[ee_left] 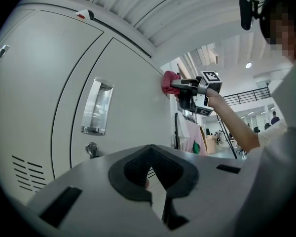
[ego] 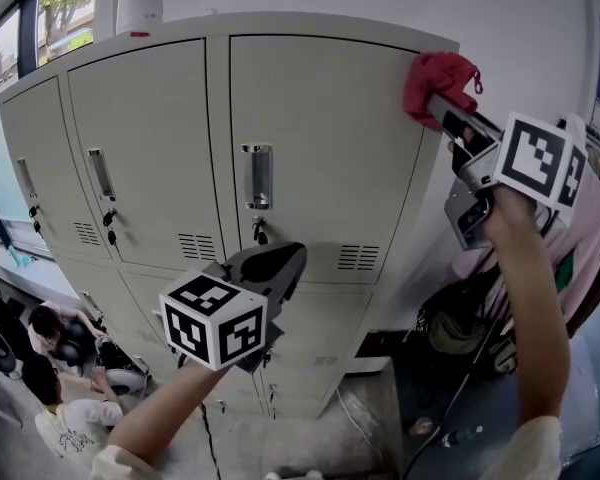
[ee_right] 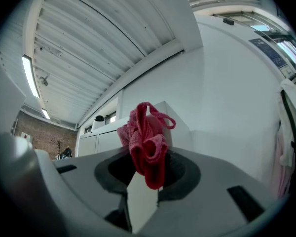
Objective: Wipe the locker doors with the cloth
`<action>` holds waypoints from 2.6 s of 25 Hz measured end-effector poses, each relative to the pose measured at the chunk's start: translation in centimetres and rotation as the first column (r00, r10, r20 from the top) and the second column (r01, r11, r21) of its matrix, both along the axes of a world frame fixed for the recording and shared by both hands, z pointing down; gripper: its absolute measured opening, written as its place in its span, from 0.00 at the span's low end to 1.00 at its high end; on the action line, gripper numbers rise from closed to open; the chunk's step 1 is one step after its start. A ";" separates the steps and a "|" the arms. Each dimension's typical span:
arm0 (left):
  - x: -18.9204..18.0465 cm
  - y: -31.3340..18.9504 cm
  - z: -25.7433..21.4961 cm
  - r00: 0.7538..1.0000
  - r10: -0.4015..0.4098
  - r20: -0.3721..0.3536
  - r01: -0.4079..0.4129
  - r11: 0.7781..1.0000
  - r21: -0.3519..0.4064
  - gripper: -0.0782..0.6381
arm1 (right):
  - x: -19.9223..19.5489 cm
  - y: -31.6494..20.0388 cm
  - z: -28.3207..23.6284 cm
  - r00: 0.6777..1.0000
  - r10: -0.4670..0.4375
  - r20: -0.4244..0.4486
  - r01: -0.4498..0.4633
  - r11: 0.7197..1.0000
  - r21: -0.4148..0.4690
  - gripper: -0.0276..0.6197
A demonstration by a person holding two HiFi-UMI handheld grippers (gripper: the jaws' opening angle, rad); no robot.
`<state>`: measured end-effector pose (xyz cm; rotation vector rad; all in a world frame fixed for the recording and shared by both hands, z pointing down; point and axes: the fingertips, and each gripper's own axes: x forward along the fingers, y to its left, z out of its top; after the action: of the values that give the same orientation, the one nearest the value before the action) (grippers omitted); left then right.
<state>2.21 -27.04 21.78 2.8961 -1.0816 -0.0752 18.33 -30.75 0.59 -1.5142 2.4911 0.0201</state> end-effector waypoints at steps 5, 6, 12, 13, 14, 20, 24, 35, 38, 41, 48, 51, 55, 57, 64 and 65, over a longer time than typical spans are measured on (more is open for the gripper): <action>0.4 0.2 0.2 1.000 0.003 0.006 -0.003 1.000 0.002 0.12 | 1.1 0.2 0.1 1.000 0.025 -0.005 -0.025 1.000 0.008 0.22; 0.5 0.3 0.2 1.000 0.004 0.006 -0.004 1.000 0.002 0.12 | 1.2 0.2 0.2 1.000 0.026 -0.001 -0.026 1.000 0.005 0.22; 0.6 0.5 0.3 1.000 0.007 0.009 -0.007 1.000 -0.003 0.12 | 1.8 1.7 0.3 0.999 0.050 -0.002 -0.050 0.998 0.048 0.21; 0.6 0.5 0.3 1.000 0.008 0.010 -0.008 1.000 -0.004 0.12 | 1.4 2.1 0.4 0.999 0.041 -0.014 -0.040 0.997 0.058 0.21; 0.7 0.5 0.4 1.000 0.009 0.011 -0.009 1.000 -0.004 0.12 | 0.9 2.5 0.5 0.999 0.025 -0.022 -0.024 0.998 0.064 0.21; 0.9 1.0 0.7 1.000 0.014 0.011 -0.013 1.000 -0.011 0.12 | -1.9 2.9 1.5 0.999 -0.054 0.004 0.054 0.998 0.031 0.21; 0.2 1.3 1.1 1.000 0.006 0.014 -0.006 1.000 -0.021 0.12 | -4.9 2.5 3.0 0.992 -0.129 -0.013 0.129 0.992 0.014 0.21; -2.1 1.9 1.0 0.999 -0.040 0.018 0.040 0.999 -0.021 0.12 | -14.5 1.8 5.4 0.942 -0.334 -0.029 0.334 0.943 -0.016 0.21; -2.6 2.0 1.1 0.998 -0.049 0.032 0.050 0.998 -0.023 0.12 | -16.9 1.4 5.8 0.930 -0.364 -0.045 0.364 0.931 -0.015 0.21; -2.9 2.3 0.9 0.998 -0.051 0.033 0.051 0.999 -0.017 0.12 | -18.8 0.9 6.2 0.922 -0.385 -0.041 0.385 0.923 -0.010 0.21; -3.2 2.6 0.7 0.998 -0.052 0.036 0.052 0.999 -0.006 0.12 | -21.8 -0.5 7.3 0.903 -0.428 -0.022 0.427 0.903 -0.033 0.20; -3.4 2.5 0.5 0.997 -0.065 0.036 0.065 0.998 0.000 0.12 | -22.3 -1.1 7.5 0.899 -0.436 -0.034 0.435 0.900 -0.034 0.20; -3.6 2.1 0.4 0.996 -0.084 0.027 0.084 0.996 0.003 0.12 | -22.5 -1.3 7.6 0.900 -0.429 -0.073 0.427 0.903 -0.037 0.20; -3.6 1.9 0.3 0.996 -0.085 0.024 0.085 0.996 0.003 0.12 | -22.4 -1.3 7.6 0.903 -0.422 -0.085 0.420 0.907 -0.042 0.20; -3.4 1.7 0.2 0.997 -0.076 0.017 0.076 0.997 0.007 0.12 | -21.5 -1.4 7.7 0.907 -0.413 -0.078 0.410 0.910 -0.055 0.20; -3.3 1.8 0.2 0.997 -0.075 0.017 0.075 0.997 0.007 0.12 | -21.4 -1.4 7.7 0.908 -0.412 -0.078 0.409 0.911 -0.055 0.20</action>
<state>-1.13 -25.29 21.95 2.8661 -1.1951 -0.0569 -3.03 -32.12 8.31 -0.9885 2.8448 -0.0315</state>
